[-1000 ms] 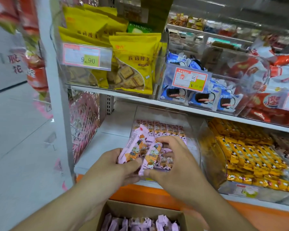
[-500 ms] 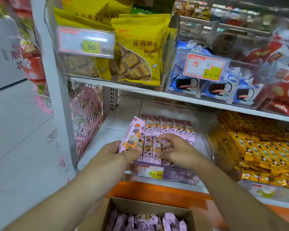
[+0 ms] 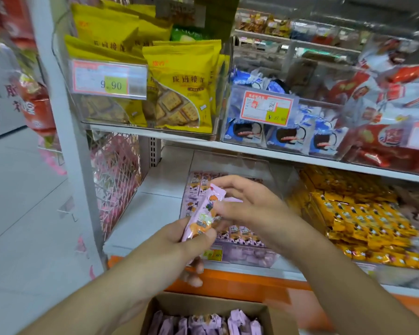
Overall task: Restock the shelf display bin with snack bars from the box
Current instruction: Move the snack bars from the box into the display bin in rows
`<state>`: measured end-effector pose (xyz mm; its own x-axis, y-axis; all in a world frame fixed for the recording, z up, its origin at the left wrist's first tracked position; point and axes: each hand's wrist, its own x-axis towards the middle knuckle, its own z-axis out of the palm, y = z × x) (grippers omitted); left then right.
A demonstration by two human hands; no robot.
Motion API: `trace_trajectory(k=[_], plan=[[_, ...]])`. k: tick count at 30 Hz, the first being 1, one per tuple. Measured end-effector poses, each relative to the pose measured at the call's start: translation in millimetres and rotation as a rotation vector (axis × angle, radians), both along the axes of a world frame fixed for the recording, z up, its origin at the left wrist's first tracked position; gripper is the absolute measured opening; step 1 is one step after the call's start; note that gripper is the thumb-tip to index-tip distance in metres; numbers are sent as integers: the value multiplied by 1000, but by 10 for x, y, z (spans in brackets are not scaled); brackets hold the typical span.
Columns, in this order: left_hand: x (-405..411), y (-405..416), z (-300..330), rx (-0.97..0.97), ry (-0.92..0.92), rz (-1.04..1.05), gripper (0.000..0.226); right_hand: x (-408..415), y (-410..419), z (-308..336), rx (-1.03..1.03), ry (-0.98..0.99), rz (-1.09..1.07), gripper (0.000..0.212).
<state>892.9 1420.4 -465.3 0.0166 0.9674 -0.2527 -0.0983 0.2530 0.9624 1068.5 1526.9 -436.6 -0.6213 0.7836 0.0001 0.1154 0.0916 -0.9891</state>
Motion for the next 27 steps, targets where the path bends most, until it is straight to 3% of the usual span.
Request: trace_trajectory(k=[9, 13, 15, 18, 21, 23, 25, 27], plan=[[-14, 43, 42, 86, 179, 43, 35, 100, -194, 72, 135, -132, -104, 48], [7, 134, -32, 56, 93, 118, 31, 224, -208, 66, 546, -329, -89, 80], [39, 172, -51, 49, 75, 124, 32, 248, -225, 30, 655, -400, -10, 88], [110, 211, -54, 57, 106, 121, 26, 261, -218, -64, 688, -460, -27, 86], [143, 265, -67, 70, 135, 139, 36, 311, -127, -118, 647, -477, -104, 80], [138, 306, -79, 119, 262, 189, 33, 352, -18, -147, 588, -513, -164, 77], [63, 331, -110, 208, 568, 268, 31, 386, 118, -228, 528, -585, -196, 76], [-19, 342, -150, 283, 823, 268, 46, 396, 264, -348, 455, -638, -194, 73]])
